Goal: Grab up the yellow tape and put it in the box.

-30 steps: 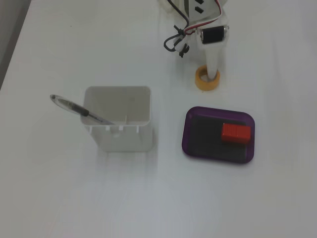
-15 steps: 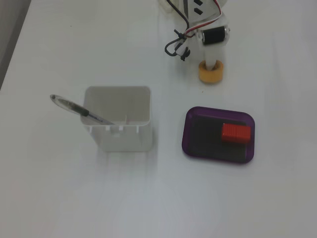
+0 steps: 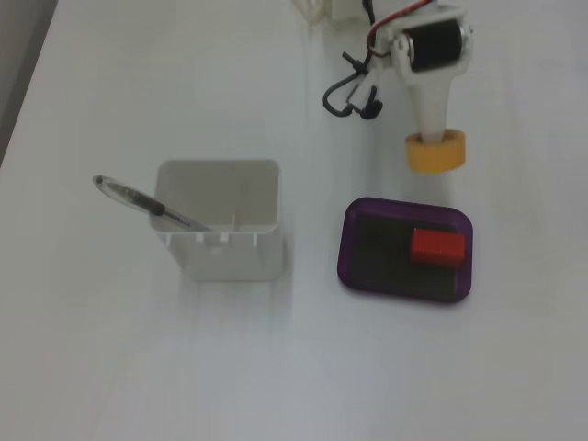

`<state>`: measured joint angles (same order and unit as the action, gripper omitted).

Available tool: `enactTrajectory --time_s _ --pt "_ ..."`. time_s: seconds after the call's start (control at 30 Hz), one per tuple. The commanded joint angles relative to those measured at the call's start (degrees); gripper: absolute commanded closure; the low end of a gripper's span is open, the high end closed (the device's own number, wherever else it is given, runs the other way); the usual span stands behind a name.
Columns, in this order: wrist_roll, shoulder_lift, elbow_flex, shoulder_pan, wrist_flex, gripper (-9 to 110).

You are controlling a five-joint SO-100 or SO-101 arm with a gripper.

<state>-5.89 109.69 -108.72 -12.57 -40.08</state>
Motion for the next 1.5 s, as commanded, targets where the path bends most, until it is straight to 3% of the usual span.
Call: enactTrajectory --time_s 0.0,0.33,1.03,1.33,1.47 --pt "0.4 -8.2 7.8 1.7 1.0 102" --pt "2.5 -24.8 19.1 7.9 0.3 102" --pt "2.1 -30.4 19.1 8.1 0.3 101" --pt "2.7 -25.6 21.1 8.0 -6.1 79" --pt "2.7 -18.6 24.0 7.8 -12.0 76"
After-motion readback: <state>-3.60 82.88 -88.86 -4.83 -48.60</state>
